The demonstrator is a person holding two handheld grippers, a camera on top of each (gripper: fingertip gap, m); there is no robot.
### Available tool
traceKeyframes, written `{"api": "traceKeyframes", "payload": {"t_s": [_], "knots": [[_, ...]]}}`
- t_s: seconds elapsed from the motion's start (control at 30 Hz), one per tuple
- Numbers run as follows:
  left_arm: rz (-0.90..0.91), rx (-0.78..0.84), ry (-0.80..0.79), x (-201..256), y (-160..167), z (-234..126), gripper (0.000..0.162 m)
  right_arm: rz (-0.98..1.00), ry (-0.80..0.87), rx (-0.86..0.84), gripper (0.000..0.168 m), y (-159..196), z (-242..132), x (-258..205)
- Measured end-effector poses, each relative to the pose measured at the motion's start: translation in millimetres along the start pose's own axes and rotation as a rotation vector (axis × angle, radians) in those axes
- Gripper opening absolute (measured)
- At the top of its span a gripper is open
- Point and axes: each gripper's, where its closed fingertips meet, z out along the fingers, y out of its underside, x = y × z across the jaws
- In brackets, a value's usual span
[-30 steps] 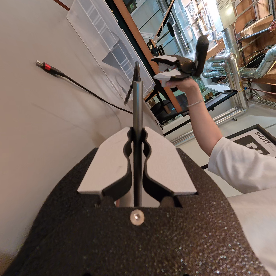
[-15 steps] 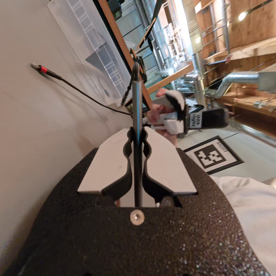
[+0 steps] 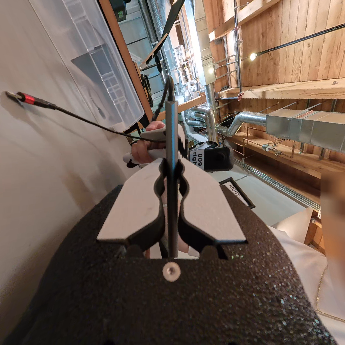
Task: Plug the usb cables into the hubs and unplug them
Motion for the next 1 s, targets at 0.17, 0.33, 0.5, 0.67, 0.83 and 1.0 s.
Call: {"api": "traceKeyframes", "payload": {"t_s": [0.17,0.33,0.5,0.67,0.83,1.0], "knots": [[-0.019,-0.013,0.013,-1.4,2.6,0.9,0.009,-0.018,0.012,0.055,0.015,0.6,-1.6,-1.4],[-0.042,-0.060,-0.004,-7.8,10.9,3.4,0.009,0.038,-0.018,0.122,0.017,6.1,-4.6,-7.2],[-0.039,-0.100,-0.026,-10.5,18.7,8.2,0.009,0.036,-0.055,0.143,0.018,7.8,-8.1,-11.6],[0.018,-0.111,-0.062,-12.3,18.5,5.7,0.009,0.039,-0.065,0.127,0.017,9.1,-7.3,-13.6],[0.032,-0.120,-0.051,-9.8,19.4,5.6,0.011,0.057,-0.096,0.137,0.016,7.8,-9.1,-16.0],[0.064,-0.108,-0.090,-14.7,18.9,6.5,0.010,0.095,-0.123,0.101,0.016,12.0,-9.7,-16.4]]}}
